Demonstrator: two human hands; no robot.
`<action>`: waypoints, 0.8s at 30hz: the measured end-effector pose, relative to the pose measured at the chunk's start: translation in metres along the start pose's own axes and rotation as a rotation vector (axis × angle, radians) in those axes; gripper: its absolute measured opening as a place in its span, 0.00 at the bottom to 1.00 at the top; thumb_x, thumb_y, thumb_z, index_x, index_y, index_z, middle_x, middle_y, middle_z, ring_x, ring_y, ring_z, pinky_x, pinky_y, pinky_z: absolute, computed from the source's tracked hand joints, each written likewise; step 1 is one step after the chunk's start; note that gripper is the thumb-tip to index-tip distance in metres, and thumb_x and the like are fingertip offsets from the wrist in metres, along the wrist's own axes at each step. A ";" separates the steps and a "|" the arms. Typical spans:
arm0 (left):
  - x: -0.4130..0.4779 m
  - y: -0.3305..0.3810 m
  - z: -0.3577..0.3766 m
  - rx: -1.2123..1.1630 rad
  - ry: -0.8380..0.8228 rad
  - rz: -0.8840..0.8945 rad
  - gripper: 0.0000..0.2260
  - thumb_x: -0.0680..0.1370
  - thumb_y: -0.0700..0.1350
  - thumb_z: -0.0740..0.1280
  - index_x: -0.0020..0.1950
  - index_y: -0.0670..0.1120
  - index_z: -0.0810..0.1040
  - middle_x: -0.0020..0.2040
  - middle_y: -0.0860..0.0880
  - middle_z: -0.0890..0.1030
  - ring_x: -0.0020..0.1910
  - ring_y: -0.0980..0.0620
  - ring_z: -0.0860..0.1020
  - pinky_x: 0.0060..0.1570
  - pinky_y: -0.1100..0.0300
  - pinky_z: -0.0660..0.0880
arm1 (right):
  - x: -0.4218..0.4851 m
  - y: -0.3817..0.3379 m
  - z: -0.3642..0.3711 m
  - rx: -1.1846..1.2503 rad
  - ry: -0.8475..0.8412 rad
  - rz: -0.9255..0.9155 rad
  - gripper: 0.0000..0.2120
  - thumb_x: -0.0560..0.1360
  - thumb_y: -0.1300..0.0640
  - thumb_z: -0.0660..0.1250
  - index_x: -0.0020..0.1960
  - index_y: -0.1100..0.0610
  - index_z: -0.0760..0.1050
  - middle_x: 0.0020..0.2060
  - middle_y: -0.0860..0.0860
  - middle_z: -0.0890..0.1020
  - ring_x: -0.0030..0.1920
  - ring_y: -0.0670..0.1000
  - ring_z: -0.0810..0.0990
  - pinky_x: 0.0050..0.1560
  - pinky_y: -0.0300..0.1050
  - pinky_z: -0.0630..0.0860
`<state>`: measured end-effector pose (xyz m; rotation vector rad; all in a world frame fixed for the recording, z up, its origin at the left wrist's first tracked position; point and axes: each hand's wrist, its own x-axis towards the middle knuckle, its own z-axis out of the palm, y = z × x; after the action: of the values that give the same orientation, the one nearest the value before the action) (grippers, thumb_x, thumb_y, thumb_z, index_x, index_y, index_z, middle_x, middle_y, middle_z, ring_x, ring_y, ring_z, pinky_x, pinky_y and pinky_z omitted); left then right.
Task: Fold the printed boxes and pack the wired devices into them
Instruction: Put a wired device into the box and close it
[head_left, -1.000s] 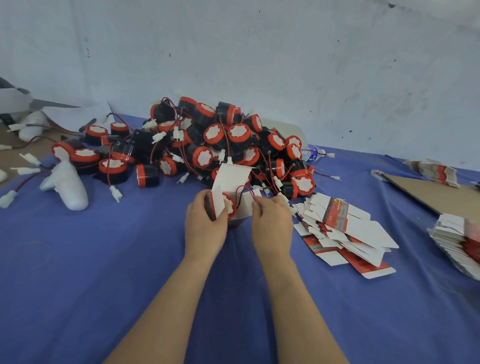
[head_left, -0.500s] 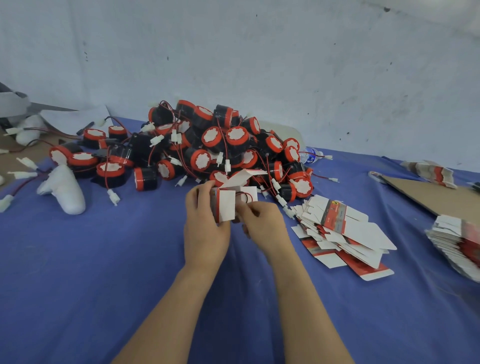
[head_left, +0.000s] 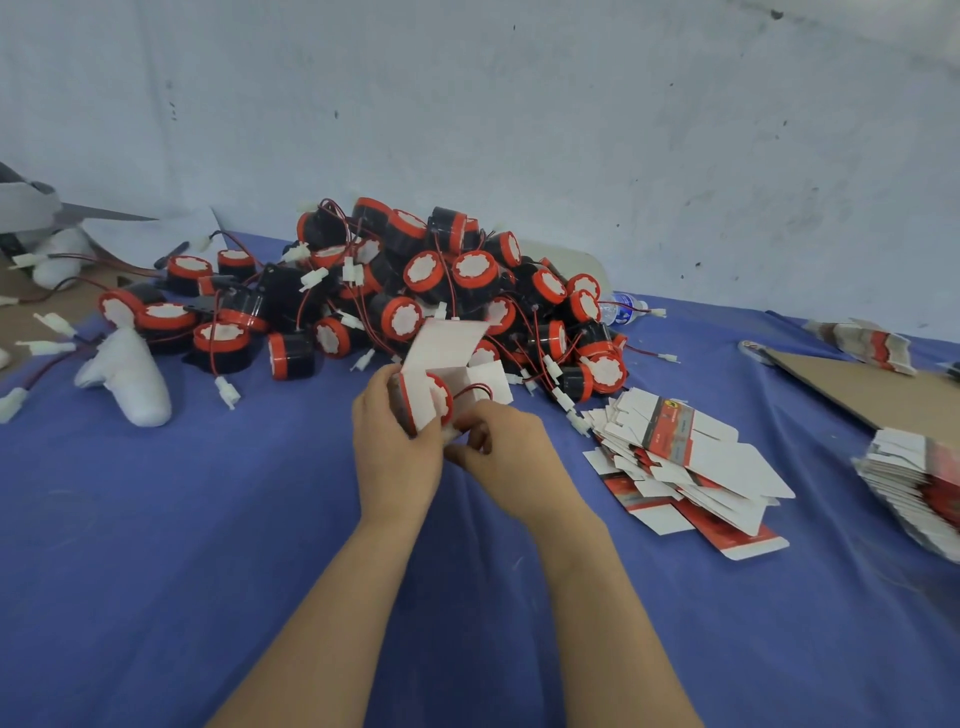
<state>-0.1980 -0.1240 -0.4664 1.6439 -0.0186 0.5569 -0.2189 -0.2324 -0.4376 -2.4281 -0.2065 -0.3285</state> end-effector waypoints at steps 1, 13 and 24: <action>0.001 0.001 0.000 -0.055 0.004 -0.024 0.13 0.78 0.45 0.66 0.61 0.55 0.69 0.60 0.52 0.73 0.61 0.52 0.73 0.56 0.59 0.73 | 0.000 0.001 0.001 0.019 0.041 -0.020 0.06 0.74 0.57 0.71 0.49 0.56 0.77 0.33 0.42 0.73 0.34 0.42 0.70 0.33 0.31 0.66; 0.002 -0.001 0.002 -0.037 -0.057 -0.127 0.13 0.79 0.45 0.65 0.63 0.49 0.72 0.59 0.49 0.75 0.58 0.51 0.75 0.50 0.60 0.73 | -0.001 -0.004 0.000 0.303 0.365 0.049 0.07 0.76 0.57 0.68 0.39 0.53 0.77 0.33 0.43 0.77 0.34 0.38 0.75 0.36 0.30 0.70; -0.010 0.002 0.003 0.140 -0.154 0.186 0.27 0.73 0.35 0.69 0.70 0.49 0.68 0.66 0.52 0.67 0.52 0.69 0.65 0.43 0.83 0.66 | 0.006 0.012 -0.006 0.849 0.437 0.429 0.10 0.76 0.58 0.68 0.55 0.59 0.74 0.33 0.52 0.84 0.34 0.50 0.84 0.33 0.39 0.79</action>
<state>-0.2065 -0.1306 -0.4689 1.8307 -0.2529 0.5814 -0.2116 -0.2447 -0.4391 -1.4652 0.3127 -0.4498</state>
